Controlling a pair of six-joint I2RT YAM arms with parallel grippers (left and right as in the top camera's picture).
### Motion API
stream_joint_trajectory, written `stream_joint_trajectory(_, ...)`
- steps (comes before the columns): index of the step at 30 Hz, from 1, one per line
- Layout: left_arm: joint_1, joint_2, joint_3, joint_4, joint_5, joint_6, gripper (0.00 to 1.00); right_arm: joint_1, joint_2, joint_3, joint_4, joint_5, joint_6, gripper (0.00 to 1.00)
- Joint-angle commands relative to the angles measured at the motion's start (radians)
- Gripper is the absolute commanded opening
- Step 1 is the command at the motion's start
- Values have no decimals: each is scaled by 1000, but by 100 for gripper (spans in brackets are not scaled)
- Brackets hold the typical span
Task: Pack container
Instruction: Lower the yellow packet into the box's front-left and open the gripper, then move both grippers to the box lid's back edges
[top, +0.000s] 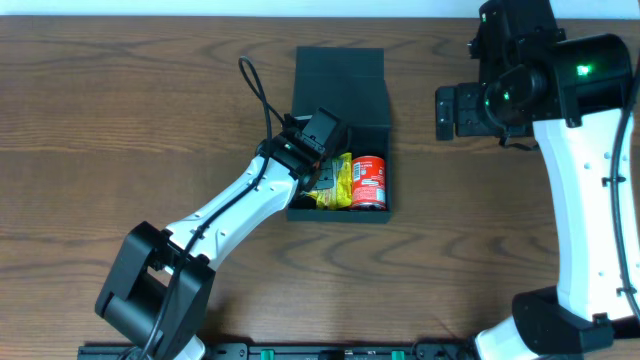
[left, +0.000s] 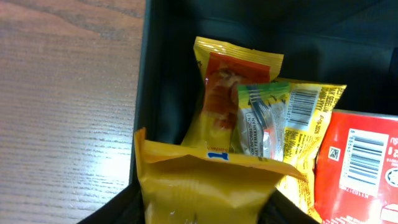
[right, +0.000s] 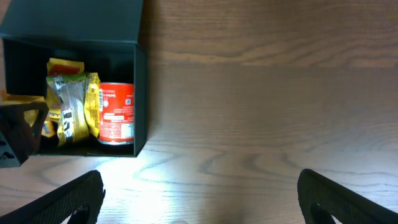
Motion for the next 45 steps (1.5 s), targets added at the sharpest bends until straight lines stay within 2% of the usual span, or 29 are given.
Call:
stream_joint_trajectory(1, -2, 11, 21, -5, -6, -11, 52, -7, -20, 13, -3, 18, -14, 99)
stream_joint_trajectory(8, -2, 11, 22, 0, 3, -11, 58, -7, -20, 13, -2, 19, -14, 99)
stream_joint_trajectory(11, 0, 4, 31, 22, 3, 3, 68, -7, -20, 13, 2, 35, -14, 99)
stream_joint_trajectory(18, 0, -26, 141, 39, -58, 136, 83, -7, -20, -21, 31, 52, -14, 99)
stream_joint_trajectory(22, 1, -31, 264, -26, -105, 184, 84, -7, -20, -47, 60, 52, -5, 99)
stream_joint_trajectory(24, 9, -31, 325, -71, -140, 185, 77, -8, -20, -53, 80, 53, 16, 99)
stream_joint_trajectory(28, 66, -31, 415, -151, -143, 184, 78, -23, -20, -55, 114, 80, 16, 98)
stream_joint_trajectory(30, 116, -31, 448, -193, -116, 183, 77, -41, -20, -55, 142, 103, 15, 85)
stream_joint_trajectory(33, 208, -31, 458, -208, -2, 183, 65, -79, -17, -69, 208, 137, 14, 74)
stream_joint_trajectory(35, 282, -29, 457, -208, 96, 182, 48, -108, -10, -93, 269, 134, 15, 52)
stream_joint_trajectory(36, 327, -29, 457, -208, 134, 175, 29, -127, -3, -113, 308, 110, 15, 33)
stream_joint_trajectory(37, 355, -29, 457, -208, 143, 160, 12, -137, 5, -127, 328, 93, 15, 23)
stream_joint_trajectory(38, 389, -29, 457, -208, 145, 126, 6, -148, 16, -143, 350, 73, 15, 8)
stream_joint_trajectory(39, 413, -29, 457, -206, 145, 104, 6, -154, 28, -158, 368, 66, 15, 2)
stream_joint_trajectory(43, 489, -5, 454, -180, 149, 93, 6, -169, 90, -197, 414, 41, 27, 1)
stream_joint_trajectory(45, 522, 35, 454, -161, 220, 93, 6, -169, 130, -198, 432, 8, 42, 1)
